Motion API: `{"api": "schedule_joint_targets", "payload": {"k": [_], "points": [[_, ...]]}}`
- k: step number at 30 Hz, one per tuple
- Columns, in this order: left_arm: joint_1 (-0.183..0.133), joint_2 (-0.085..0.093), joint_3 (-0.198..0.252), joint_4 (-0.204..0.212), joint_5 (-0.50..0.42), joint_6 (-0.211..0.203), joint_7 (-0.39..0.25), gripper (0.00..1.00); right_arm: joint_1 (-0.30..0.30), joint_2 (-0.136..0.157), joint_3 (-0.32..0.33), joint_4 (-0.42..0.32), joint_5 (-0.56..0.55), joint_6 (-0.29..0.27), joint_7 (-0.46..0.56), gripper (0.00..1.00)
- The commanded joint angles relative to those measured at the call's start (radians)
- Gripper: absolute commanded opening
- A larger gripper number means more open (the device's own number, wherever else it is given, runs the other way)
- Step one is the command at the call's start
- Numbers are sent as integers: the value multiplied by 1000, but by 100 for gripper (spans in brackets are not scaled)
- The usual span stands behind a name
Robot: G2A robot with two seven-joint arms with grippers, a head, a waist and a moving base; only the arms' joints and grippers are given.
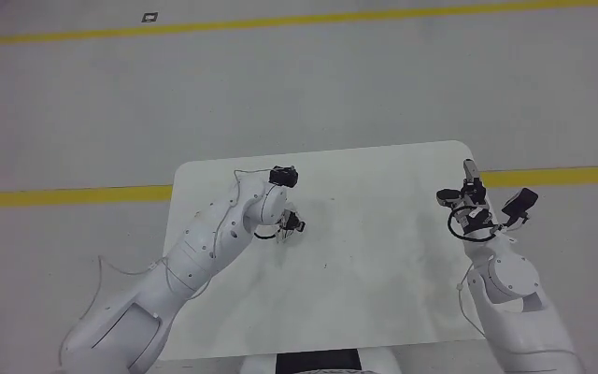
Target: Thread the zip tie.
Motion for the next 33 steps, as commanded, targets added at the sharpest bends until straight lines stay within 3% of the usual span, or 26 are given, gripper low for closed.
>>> {"api": "schedule_joint_targets", "payload": {"k": [1, 5, 10, 12, 13, 15, 18, 23, 26, 33], "points": [[0, 0, 0, 0, 0, 0, 0, 100, 0, 0, 0, 0, 0, 0, 0, 100], [-1, -6, 13, -10, 11, 3, 38, 100, 0, 0, 0, 0, 0, 0, 0, 100], [-12, -17, 27, 15, 2, 14, 51, 96, 0, 0, 0, 0, 0, 0, 0, 100], [-15, -20, 29, 23, -4, 17, 54, 70, 0, 0, 0, 0, 0, 0, 0, 100], [-16, -21, 30, 25, -6, 17, 54, 64, 0, 0, 0, 0, 0, 0, 0, 100], [-18, -23, 31, 30, -7, 18, 54, 41, 0, 0, 0, 0, 0, 0, 0, 100], [-18, -23, 29, 32, -6, 21, 52, 31, 0, 0, 0, 0, 0, 0, 0, 100], [-13, -25, 24, 39, 4, 21, 46, 27, 0, 0, 0, 0, 0, 0, 0, 100], [-10, -27, 26, 44, 6, 21, 46, 16, 0, 0, 0, 0, 0, 0, 0, 100], [-10, -35, 39, 69, 4, 19, 55, 13, 0, 0, 0, 0, 0, 0, 0, 100]]}}
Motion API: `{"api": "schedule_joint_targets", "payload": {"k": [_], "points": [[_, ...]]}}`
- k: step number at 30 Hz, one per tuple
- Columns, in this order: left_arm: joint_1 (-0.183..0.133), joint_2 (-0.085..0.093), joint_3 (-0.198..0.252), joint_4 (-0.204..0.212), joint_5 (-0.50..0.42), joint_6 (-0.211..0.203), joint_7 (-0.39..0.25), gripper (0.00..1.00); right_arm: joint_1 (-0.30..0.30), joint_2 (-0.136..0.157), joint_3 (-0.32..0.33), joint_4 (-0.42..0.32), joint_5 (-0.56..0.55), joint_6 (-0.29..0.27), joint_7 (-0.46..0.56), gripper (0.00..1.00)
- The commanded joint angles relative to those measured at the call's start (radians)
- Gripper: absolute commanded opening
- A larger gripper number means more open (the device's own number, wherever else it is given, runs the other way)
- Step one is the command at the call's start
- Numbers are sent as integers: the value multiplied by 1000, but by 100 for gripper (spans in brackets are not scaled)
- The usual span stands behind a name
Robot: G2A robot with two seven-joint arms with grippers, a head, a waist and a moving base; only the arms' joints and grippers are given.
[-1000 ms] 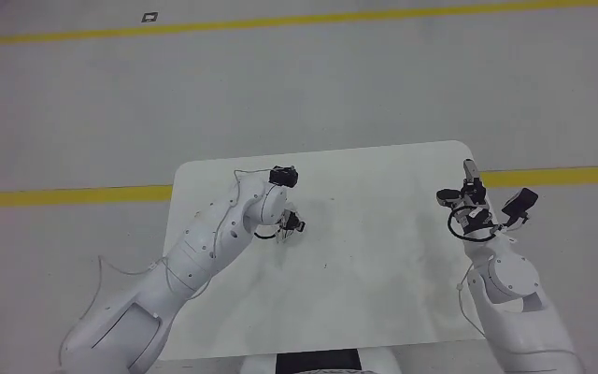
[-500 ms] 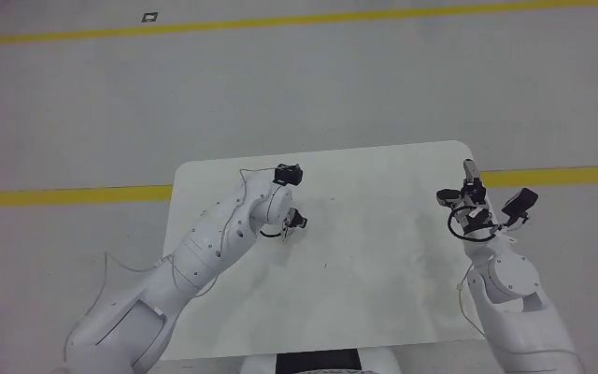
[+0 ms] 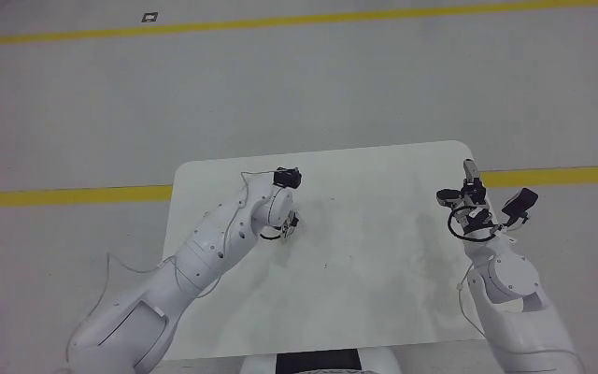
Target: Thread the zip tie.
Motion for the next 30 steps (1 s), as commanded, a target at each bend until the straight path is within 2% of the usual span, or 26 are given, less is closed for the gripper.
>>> {"api": "schedule_joint_targets", "payload": {"k": [1, 7, 14, 20, 25, 30], "points": [[-1, -3, 5, 10, -3, -2, 3, 13, 0, 0, 0, 0, 0, 0, 0, 100], [-2, -15, 23, 59, -27, -19, 23, 7, 0, 0, 0, 0, 0, 0, 0, 100], [-8, -29, 40, 113, -51, -28, 49, 6, 0, 0, 0, 0, 0, 0, 0, 100], [-18, -40, 51, 151, -65, -33, 66, 9, 0, 0, 0, 0, 0, 0, 0, 100], [-25, -46, 55, 166, -72, -34, 74, 19, 0, 0, 0, 0, 0, 0, 0, 100], [-29, -49, 56, 177, -75, -39, 83, 21, 0, 0, 0, 0, 0, 0, 0, 100]]}}
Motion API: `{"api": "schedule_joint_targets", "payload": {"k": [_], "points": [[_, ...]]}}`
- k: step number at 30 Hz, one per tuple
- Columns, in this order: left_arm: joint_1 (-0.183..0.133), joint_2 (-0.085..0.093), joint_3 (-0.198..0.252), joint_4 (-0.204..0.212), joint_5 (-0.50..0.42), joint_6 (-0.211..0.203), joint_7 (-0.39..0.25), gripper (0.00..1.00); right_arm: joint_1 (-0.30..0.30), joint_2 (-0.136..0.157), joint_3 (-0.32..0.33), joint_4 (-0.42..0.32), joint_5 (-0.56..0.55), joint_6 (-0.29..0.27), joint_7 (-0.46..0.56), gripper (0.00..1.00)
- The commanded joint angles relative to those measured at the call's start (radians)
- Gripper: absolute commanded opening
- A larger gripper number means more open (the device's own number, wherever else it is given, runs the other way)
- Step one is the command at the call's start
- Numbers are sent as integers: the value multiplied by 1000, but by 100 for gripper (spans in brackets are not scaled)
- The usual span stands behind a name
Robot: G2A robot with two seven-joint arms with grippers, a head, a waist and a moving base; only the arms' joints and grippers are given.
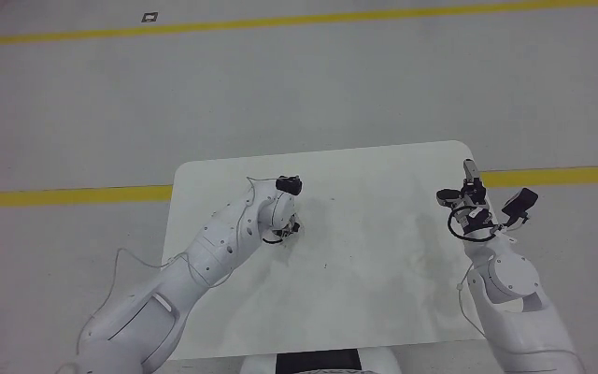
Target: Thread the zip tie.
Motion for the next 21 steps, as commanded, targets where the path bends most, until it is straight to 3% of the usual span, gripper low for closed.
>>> {"api": "schedule_joint_targets", "payload": {"k": [1, 15, 21], "points": [[-1, -1, 0, 4, -1, -4, 5, 21, 0, 0, 0, 0, 0, 0, 0, 100], [-6, -5, 0, 25, -3, -36, 42, 15, 0, 0, 0, 0, 0, 0, 0, 100], [-7, -7, 3, 29, 4, -40, 51, 7, 0, 0, 0, 0, 0, 0, 0, 100]]}}
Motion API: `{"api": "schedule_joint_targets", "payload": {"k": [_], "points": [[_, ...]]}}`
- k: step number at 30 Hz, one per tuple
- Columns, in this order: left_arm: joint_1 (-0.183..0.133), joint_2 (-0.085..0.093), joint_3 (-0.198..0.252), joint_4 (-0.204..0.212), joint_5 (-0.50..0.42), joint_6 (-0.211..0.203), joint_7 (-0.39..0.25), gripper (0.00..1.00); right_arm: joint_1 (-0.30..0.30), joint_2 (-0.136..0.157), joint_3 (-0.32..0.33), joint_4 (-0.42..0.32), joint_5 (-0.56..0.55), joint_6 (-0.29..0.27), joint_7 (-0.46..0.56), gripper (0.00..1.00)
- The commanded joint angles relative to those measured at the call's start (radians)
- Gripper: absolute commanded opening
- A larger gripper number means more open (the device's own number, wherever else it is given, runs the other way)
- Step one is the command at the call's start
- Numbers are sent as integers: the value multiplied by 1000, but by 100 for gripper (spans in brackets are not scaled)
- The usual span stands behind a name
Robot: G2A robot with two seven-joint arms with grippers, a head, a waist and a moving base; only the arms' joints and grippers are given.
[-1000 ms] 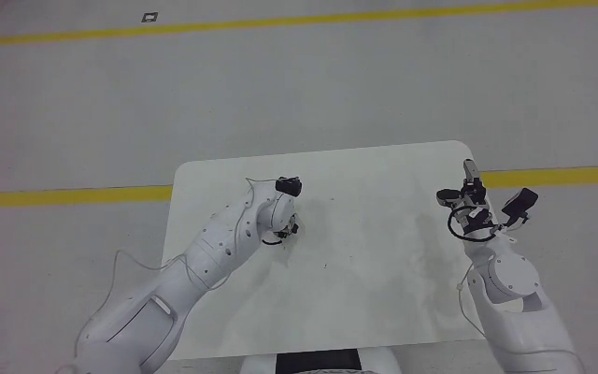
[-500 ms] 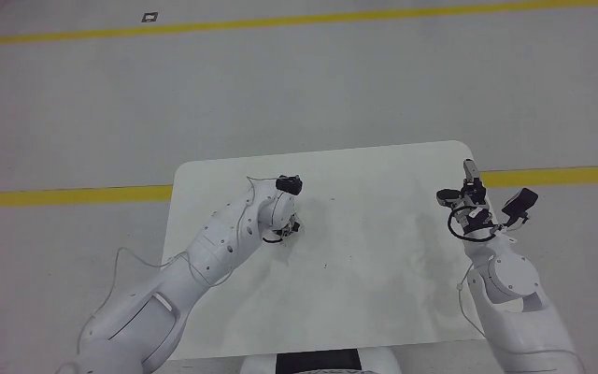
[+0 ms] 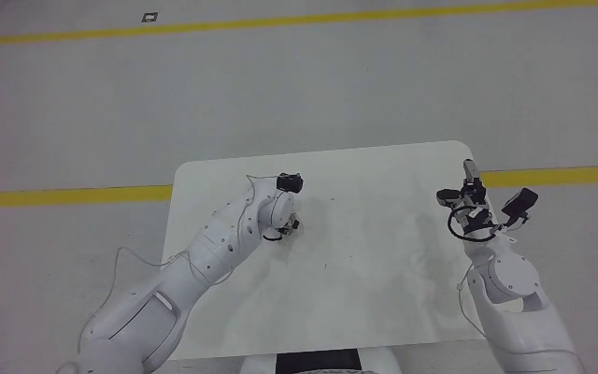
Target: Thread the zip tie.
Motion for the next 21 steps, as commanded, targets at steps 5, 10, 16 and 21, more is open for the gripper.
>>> {"api": "schedule_joint_targets", "payload": {"k": [5, 10, 16, 21], "points": [[0, -1, 0, 4, 1, 0, 3, 11, 0, 0, 0, 0, 0, 0, 0, 100], [-1, -1, -5, -2, -2, 0, 0, 13, 0, 0, 0, 0, 0, 0, 0, 100], [3, 4, -13, -11, 6, 4, 0, 13, 0, 0, 0, 0, 0, 0, 0, 100], [5, 6, -17, -12, 12, 6, -2, 12, 0, 0, 0, 0, 0, 0, 0, 100]]}}
